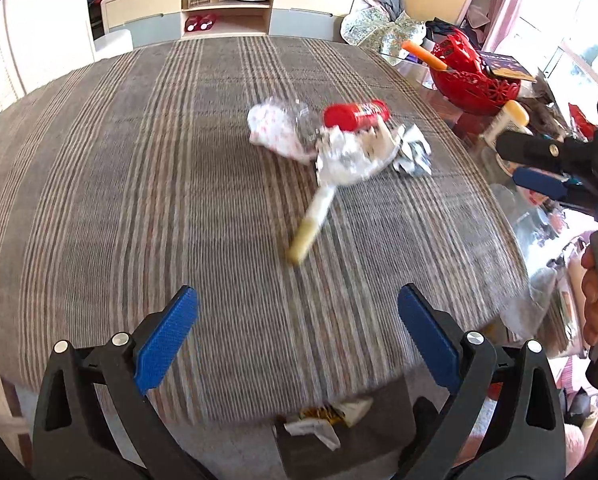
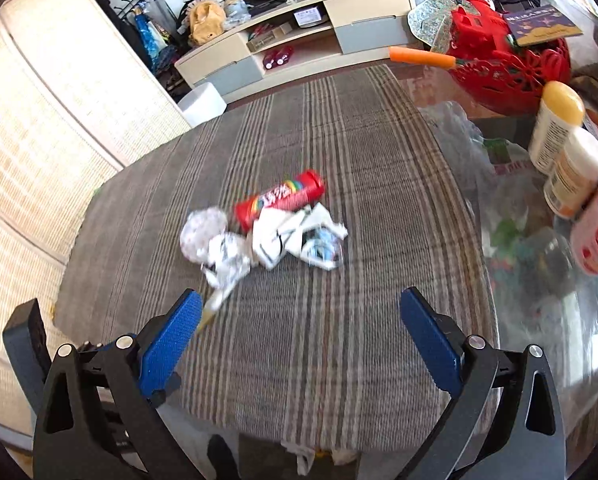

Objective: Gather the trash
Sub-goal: 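Grasp the white stick with the left tool while the right tool grasps the blue-white wrapper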

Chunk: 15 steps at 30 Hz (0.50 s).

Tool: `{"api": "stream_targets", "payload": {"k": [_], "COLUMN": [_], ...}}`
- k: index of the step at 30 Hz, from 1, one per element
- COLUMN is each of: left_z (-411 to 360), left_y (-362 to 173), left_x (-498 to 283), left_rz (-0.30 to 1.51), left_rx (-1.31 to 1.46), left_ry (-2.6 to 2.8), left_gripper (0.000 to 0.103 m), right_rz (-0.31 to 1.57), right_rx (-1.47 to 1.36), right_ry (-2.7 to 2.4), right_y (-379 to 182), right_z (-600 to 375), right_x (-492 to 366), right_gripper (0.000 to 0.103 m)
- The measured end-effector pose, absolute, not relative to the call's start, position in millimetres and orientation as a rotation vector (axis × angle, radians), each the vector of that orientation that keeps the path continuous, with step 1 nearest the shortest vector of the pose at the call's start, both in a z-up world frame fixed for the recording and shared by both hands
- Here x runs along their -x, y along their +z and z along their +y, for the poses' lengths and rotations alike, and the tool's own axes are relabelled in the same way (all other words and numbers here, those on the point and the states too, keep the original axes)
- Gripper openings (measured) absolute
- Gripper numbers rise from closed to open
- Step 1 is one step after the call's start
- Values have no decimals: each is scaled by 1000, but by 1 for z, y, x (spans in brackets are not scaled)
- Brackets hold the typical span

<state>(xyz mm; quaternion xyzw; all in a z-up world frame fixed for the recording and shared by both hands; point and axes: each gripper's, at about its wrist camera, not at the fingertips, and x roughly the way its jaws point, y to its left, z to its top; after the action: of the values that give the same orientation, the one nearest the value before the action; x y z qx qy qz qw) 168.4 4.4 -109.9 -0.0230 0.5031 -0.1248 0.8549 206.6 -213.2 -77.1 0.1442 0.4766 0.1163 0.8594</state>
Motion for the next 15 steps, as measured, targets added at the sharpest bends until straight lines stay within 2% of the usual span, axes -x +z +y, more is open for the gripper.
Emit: {"api": "stream_targets", "payload": {"k": [4, 5, 7, 9, 10, 13, 15], "left_z": [-3, -3, -6, -11, -13, -21, -25], "left_y": [-116, -117, -121, -125, -127, -132, -135], "left_x": [-190, -193, -201, -206, -208, -212, -214], "left_rz": [1047, 1045, 1050, 1057, 1056, 1053, 1059], "left_rx": [17, 15, 14, -4, -17, -43, -49], "left_ry": [-275, -277, -290, -303, -313, -329, -342], "left_gripper": [94, 89, 80, 71, 65, 62, 55], "right_rz": [1018, 1020, 1020, 1035, 1041, 1051, 1066], "right_rx": [-300, -295, -282, -278, -277, -259, -254], "right_ry": [230, 232, 234, 242, 247, 241, 232], "right_y": [-90, -94, -98, -103, -105, -111, -114], "right_z": [-213, -213, -212, -210, -209, -206, -206], "right_x": [-232, -237, -244, -251, -253, -257, -260], "right_gripper": [99, 98, 86, 70, 68, 62, 59]}}
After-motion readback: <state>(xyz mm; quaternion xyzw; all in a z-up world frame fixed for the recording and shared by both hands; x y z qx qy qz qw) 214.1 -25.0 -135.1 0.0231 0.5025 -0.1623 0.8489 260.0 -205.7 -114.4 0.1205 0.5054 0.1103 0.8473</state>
